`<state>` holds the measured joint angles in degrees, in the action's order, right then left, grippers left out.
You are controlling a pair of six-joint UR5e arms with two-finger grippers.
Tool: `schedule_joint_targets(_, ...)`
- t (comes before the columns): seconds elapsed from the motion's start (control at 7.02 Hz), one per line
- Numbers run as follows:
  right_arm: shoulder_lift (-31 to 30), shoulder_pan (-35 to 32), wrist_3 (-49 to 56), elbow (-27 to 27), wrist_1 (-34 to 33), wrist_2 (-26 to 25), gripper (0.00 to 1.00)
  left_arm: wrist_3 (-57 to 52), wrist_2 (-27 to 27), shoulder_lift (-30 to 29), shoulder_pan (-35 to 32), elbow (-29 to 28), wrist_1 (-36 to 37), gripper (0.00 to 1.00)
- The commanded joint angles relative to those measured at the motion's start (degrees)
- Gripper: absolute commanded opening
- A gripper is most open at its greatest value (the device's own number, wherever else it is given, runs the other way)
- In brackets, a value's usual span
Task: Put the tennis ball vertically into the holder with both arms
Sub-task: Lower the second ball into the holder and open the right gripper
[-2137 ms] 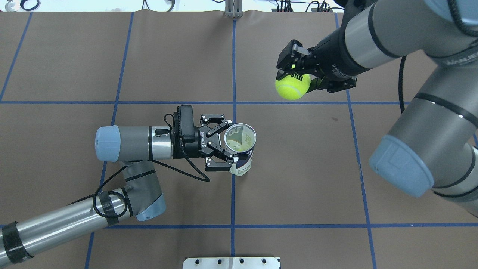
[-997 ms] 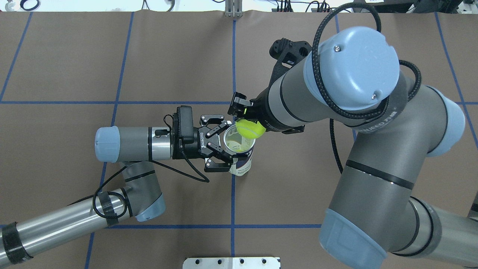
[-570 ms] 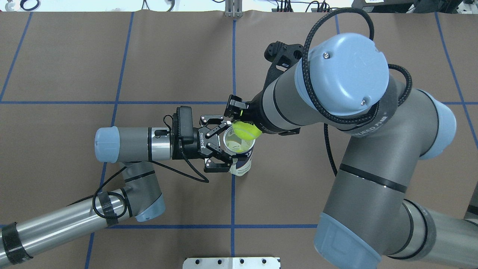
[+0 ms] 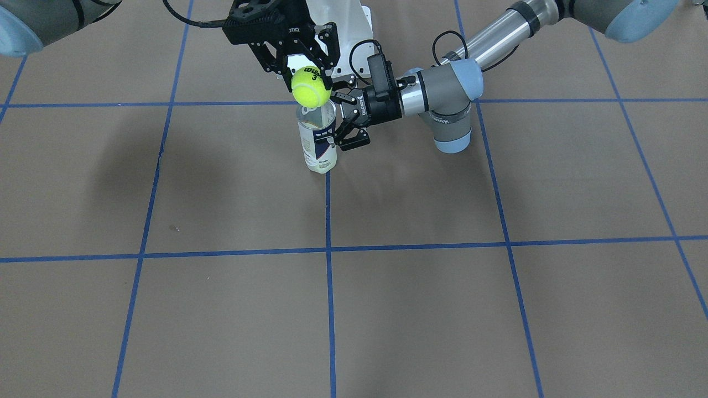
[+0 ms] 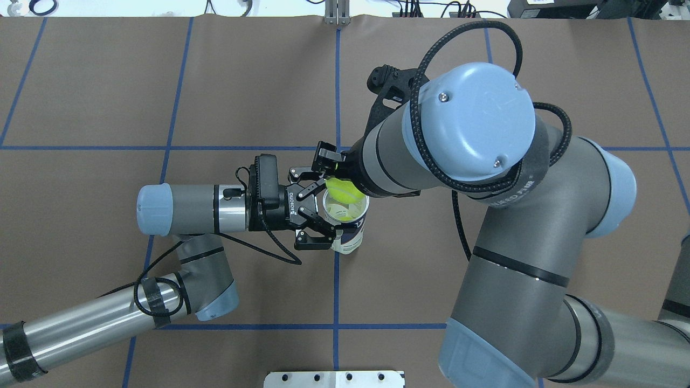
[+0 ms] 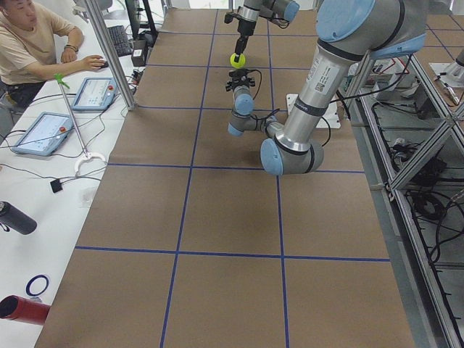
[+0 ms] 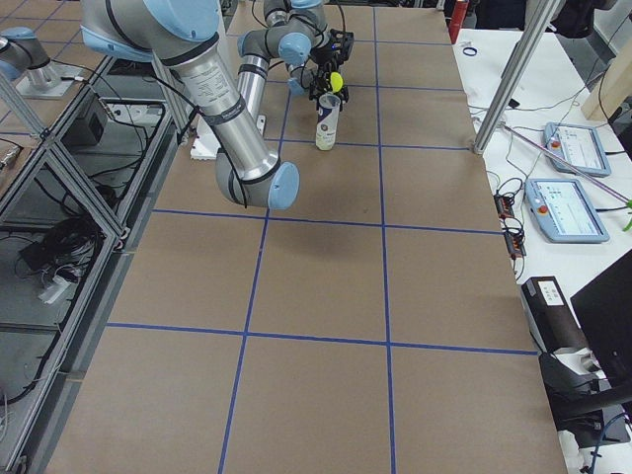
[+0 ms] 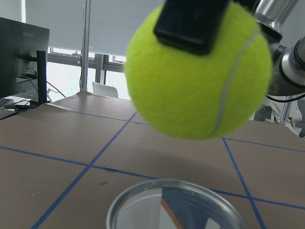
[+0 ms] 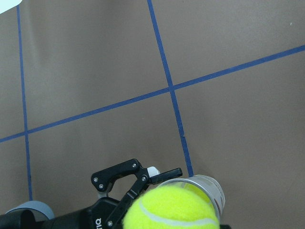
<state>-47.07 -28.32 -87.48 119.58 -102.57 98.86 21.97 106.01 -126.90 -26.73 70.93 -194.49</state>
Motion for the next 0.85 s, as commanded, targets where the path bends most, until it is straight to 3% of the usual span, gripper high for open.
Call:
schedule_joint_targets(0.0,0.0,0.5,0.4,0.0,0.0,-1.4,0.99,0.0,0.0,0.0,0.0,0.0,0.0,0.91)
schedule_joint_targets(0.71,-0.1,0.1,1.6,0.9,0.0,-0.9,0.99,0.0,0.0,0.0,0.0,0.0,0.0,0.91)
